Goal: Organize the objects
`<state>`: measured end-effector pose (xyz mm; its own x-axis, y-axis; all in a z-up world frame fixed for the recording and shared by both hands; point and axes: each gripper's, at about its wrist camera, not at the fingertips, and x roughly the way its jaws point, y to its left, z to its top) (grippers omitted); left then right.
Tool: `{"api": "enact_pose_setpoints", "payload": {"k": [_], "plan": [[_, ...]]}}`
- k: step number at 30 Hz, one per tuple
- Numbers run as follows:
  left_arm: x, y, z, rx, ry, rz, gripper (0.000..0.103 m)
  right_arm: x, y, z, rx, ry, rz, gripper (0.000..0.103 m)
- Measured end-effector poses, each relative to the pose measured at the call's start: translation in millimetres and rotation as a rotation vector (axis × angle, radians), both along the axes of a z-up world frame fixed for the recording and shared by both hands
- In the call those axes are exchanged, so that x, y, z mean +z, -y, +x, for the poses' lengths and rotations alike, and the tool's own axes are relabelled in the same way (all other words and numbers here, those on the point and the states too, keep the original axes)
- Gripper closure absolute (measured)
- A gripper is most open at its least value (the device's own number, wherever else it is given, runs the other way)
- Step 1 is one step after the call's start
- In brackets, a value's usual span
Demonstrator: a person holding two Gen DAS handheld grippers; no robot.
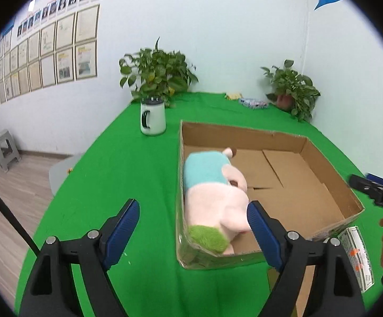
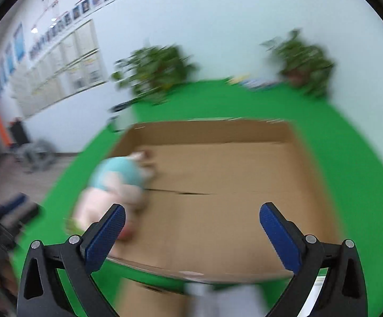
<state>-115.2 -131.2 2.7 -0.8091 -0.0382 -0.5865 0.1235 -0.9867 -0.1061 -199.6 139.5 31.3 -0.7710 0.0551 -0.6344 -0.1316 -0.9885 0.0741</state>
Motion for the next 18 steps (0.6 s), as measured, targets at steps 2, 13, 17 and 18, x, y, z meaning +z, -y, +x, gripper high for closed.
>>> {"api": "enact_pose_setpoints", "payload": {"k": [2,13,17,18], "plan": [[-10,2,-6,0.013,0.033,0.022,0.021,-5,-46,9,-0.068,0.039,-0.047,0.001],[-62,11,-37,-0.022,0.199,0.096,0.053,-86,-184,-7,-0.159,0.329,-0.143,0.089],[-65,10,-37,-0.046,0.191,0.115,0.067,-96,-174,-4,-0.136,0.333,-0.084,0.097],[-65,11,-37,-0.045,0.192,0.112,0.068,-94,-175,0,-0.137,0.336,-0.09,0.098]]}}
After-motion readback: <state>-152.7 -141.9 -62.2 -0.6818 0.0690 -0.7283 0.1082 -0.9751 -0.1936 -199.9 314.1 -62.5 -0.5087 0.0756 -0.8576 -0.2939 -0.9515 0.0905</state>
